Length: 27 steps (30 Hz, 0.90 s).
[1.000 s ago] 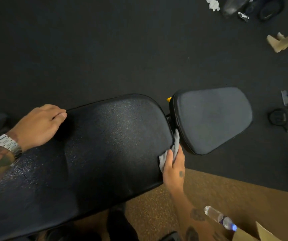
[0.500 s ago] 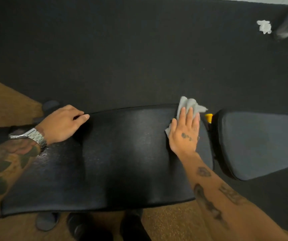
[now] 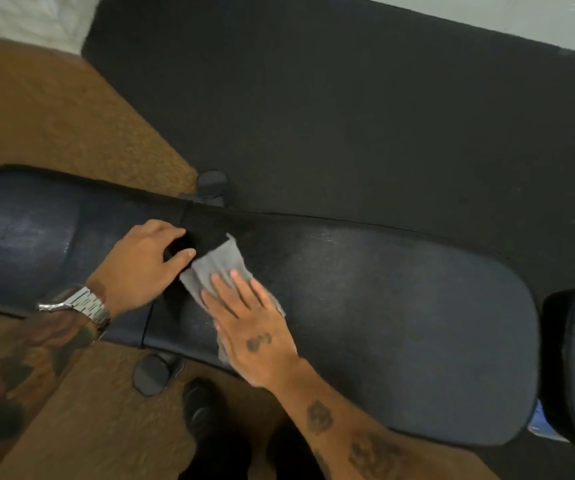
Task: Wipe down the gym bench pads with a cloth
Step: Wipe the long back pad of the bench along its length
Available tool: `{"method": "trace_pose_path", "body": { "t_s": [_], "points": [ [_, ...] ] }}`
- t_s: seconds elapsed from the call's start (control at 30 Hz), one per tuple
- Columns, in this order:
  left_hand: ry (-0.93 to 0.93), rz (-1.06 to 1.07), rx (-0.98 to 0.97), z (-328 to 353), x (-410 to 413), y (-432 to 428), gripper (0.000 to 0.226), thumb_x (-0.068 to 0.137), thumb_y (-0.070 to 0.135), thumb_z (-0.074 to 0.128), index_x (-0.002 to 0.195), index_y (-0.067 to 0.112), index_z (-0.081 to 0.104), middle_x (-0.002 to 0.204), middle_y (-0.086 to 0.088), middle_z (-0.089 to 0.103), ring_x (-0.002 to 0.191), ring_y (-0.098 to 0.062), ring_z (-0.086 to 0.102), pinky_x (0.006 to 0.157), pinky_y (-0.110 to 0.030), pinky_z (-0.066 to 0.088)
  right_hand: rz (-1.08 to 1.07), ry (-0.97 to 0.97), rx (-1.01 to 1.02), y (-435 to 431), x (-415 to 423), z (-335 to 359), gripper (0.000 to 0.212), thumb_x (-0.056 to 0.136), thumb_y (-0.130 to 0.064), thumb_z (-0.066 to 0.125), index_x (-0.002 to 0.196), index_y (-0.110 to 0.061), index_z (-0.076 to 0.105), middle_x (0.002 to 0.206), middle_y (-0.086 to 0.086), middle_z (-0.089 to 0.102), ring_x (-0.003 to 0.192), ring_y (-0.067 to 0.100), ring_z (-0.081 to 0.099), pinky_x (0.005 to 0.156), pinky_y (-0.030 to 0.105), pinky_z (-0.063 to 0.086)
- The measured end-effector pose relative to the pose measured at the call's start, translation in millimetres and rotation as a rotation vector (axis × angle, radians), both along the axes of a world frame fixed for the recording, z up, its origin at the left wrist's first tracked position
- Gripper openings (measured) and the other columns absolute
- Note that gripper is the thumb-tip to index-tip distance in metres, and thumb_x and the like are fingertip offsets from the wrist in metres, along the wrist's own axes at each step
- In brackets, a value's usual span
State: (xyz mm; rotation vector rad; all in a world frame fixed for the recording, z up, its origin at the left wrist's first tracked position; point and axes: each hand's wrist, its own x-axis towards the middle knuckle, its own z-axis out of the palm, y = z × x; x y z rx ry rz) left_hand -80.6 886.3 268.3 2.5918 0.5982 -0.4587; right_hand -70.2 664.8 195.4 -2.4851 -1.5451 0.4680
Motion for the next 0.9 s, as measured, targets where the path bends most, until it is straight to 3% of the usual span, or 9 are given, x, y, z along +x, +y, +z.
{"method": "trace_pose_path", "body": {
  "t_s": [0.07,0.13,0.23,0.3,0.37,0.53,0.7,0.8,0.9],
  "points": [
    [0.003,0.027,-0.015,2.4,-24.5,8.8,0.054,0.090,0.045,0.052,0.133,0.011,0.054,0.134,-0.008,0.052,0.123,-0.030,0.047,0.105,-0.044,0.039,0.119,0.017,0.031,-31.5,-15.3,5.0,0.052,0.106,-0.031,0.030,0.157,-0.025,0.025,0.167,-0.002,0.014,0.154,0.021,0.004,0.125,0.039,0.005],
    [-0.009,0.084,-0.029,4.3,-47.0,15.1,0.054,0.090,0.044,0.054,0.134,0.012,0.054,0.135,-0.007,0.051,0.125,-0.030,0.045,0.107,-0.045,0.037,0.090,-0.005,0.039,-69.1,-12.4,7.6,0.051,0.106,-0.033,0.037,0.156,-0.025,0.029,0.166,-0.004,0.018,0.154,0.020,0.013,0.124,0.038,0.012],
    [-0.053,0.267,-0.066,9.0,-78.9,20.2,0.049,0.091,0.035,0.058,0.134,0.014,0.053,0.136,-0.005,0.050,0.127,-0.027,0.041,0.108,-0.041,0.033,-0.173,-0.038,0.021,-118.7,20.4,7.9,0.058,0.102,-0.041,0.042,0.156,-0.021,0.029,0.164,-0.001,0.023,0.151,0.023,0.024,0.123,0.037,0.016],
    [-0.080,0.390,-0.068,10.4,-104.5,23.2,0.047,0.090,0.033,0.060,0.133,0.015,0.054,0.136,-0.005,0.049,0.127,-0.026,0.042,0.107,-0.040,0.034,-0.325,-0.034,-0.058,-130.2,51.8,8.6,0.059,0.105,-0.046,0.029,0.158,-0.022,0.019,0.164,0.002,0.023,0.152,0.023,0.019,0.124,0.034,0.009],
    [-0.079,0.508,-0.063,10.0,-130.3,23.7,0.047,0.089,0.031,0.062,0.133,0.016,0.054,0.135,-0.005,0.048,0.126,-0.027,0.042,0.105,-0.041,0.035,-0.414,-0.061,-0.121,-120.3,81.2,5.9,0.058,0.106,-0.045,0.017,0.159,-0.021,0.015,0.165,0.006,0.018,0.153,0.024,0.013,0.124,0.037,0.007],
    [-0.050,0.839,-0.126,8.3,-181.9,19.5,0.046,0.090,0.029,0.061,0.134,0.020,0.052,0.133,-0.010,0.048,0.117,-0.035,0.052,0.101,-0.047,0.040,-0.620,-0.097,-0.091,-17.6,111.8,-5.8,0.061,0.102,-0.041,0.019,0.156,-0.014,0.026,0.164,0.011,0.020,0.152,0.033,0.015,0.123,0.049,0.014],
    [-0.087,1.156,-0.536,-6.4,-195.7,16.0,0.043,0.091,0.035,0.060,0.132,0.026,0.054,0.124,0.005,0.062,0.114,-0.017,0.058,0.100,-0.037,0.042,-0.399,-0.034,-0.075,101.3,75.8,-3.9,0.072,0.096,-0.046,0.002,0.157,-0.014,0.020,0.165,0.011,0.016,0.154,0.030,0.008,0.125,0.044,0.003],
    [-0.221,1.316,-0.815,-16.4,-192.5,18.5,0.039,0.092,0.025,0.061,0.130,0.017,0.056,0.122,-0.002,0.065,0.112,-0.017,0.062,0.103,-0.039,0.044,-0.324,-0.027,-0.059,130.8,27.5,-2.9,0.066,0.098,-0.043,0.007,0.158,-0.016,0.014,0.166,0.009,0.009,0.154,0.028,0.005,0.124,0.043,0.002],
    [-0.313,1.433,-0.981,-18.6,-186.9,21.3,0.041,0.092,0.022,0.060,0.131,0.010,0.054,0.124,-0.007,0.065,0.111,-0.017,0.064,0.104,-0.041,0.045,-0.228,-0.026,-0.023,108.0,-32.8,0.7,0.058,0.104,-0.037,0.019,0.159,-0.017,0.016,0.166,0.008,0.012,0.154,0.026,0.008,0.124,0.046,0.012]
  ]
}}
